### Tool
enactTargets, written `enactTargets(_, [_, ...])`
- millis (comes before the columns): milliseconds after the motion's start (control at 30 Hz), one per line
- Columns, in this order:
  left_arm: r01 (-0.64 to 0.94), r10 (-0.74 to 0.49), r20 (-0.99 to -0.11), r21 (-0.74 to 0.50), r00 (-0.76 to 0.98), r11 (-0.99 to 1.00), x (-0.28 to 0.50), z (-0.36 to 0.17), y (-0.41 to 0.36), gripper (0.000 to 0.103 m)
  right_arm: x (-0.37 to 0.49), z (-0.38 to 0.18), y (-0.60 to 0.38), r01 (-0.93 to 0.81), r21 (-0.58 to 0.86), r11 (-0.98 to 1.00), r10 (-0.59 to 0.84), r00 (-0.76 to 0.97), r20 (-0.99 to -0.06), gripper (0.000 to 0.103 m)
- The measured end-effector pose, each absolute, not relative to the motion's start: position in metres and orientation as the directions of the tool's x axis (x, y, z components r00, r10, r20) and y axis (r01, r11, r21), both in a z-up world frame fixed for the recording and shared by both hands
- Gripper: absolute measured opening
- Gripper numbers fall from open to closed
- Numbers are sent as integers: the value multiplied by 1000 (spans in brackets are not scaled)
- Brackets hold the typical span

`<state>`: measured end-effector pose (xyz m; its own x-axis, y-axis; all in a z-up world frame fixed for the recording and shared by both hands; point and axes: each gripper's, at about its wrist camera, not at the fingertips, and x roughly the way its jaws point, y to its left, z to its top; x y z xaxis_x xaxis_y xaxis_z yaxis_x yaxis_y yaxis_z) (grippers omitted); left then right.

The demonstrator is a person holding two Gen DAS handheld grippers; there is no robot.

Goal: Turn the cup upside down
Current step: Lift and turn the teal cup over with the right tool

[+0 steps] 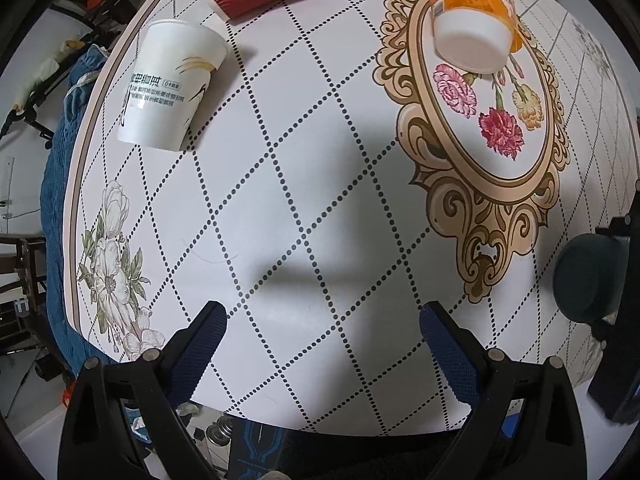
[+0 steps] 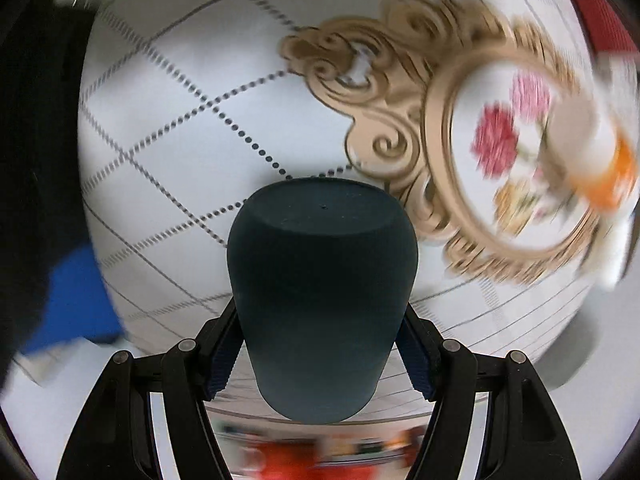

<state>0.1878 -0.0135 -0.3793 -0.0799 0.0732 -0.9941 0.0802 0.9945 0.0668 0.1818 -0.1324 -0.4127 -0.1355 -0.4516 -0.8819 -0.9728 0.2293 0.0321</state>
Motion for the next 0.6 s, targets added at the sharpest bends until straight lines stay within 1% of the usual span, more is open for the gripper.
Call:
enactTargets(167, [87, 74, -994, 67, -80, 994, 188, -376, -22, 99, 207, -417, -146, -871, 83, 485, -394, -302, -868, 72])
enactTargets(267, [92, 74, -994, 67, -79, 994, 187, -374, -25, 99, 225, -420, -156, -795, 90, 600, -352, -363, -863, 72])
enactTargets(400, [100, 74, -994, 66, -78, 993, 183, -373, -29, 99, 244, -423, -174, -670, 107, 735, -269, -433, -860, 72])
enactTargets(600, [107, 70, -994, 61, -83, 992, 178, -371, -38, 99, 261, -427, -197, -508, 138, 850, -152, -488, -859, 72])
